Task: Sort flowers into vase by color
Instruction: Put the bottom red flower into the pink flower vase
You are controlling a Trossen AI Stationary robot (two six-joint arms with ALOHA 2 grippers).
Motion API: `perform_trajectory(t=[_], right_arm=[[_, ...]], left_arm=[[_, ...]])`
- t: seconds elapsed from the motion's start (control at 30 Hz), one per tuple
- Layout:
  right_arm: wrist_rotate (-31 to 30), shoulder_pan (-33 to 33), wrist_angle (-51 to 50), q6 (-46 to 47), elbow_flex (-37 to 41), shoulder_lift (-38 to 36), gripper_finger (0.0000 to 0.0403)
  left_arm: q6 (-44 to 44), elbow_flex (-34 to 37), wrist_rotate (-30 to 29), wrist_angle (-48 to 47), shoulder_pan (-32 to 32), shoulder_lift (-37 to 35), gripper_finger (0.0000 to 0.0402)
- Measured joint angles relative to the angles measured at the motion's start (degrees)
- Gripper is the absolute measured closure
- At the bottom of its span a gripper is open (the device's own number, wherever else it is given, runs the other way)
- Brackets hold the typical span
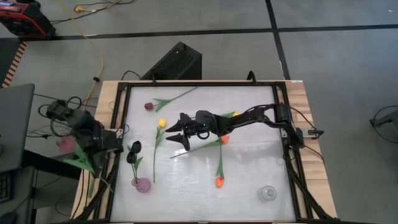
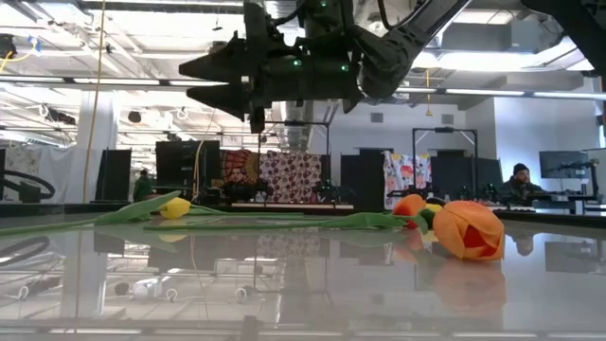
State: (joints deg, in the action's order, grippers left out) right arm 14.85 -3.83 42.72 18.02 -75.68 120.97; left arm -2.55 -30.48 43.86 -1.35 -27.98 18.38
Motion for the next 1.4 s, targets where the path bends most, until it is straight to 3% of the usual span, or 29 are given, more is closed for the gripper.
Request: perform_trajectory(t=[0.13, 0.23, 0.7, 1.07, 1.4], right_arm=[[0.0, -0.54, -0.49, 0.0, 0.0, -0.02, 0.0181], [0.02, -0.86, -0.49, -0.05, 0.0, -0.02, 0.0181], [0.04, -1.07, -1.29, -0.48, 0.0, -0.02, 0.0181], [0.04, -0.77, -2.52, -0.5, 0.0, -0.02, 0.0181], [0.04, -0.72, -2.47, -0.5, 0.0, -0.02, 0.0181]], left_arm=[[7.95, 0.0, -10.38, -8.78, -2.04, 0.02, 0.0401], [9.28, 0.0, -16.2, -9.75, -2.58, 0.42, 0.0401], [15.16, 0.0, -17.31, -9.65, -2.67, 4.1, 0.0401], [14.91, 0.0, -17.12, -10.99, -3.65, 10.32, 0.0401], [13.32, 0.0, -20.11, -11.1, -4.6, 11.1, 0.0401]])
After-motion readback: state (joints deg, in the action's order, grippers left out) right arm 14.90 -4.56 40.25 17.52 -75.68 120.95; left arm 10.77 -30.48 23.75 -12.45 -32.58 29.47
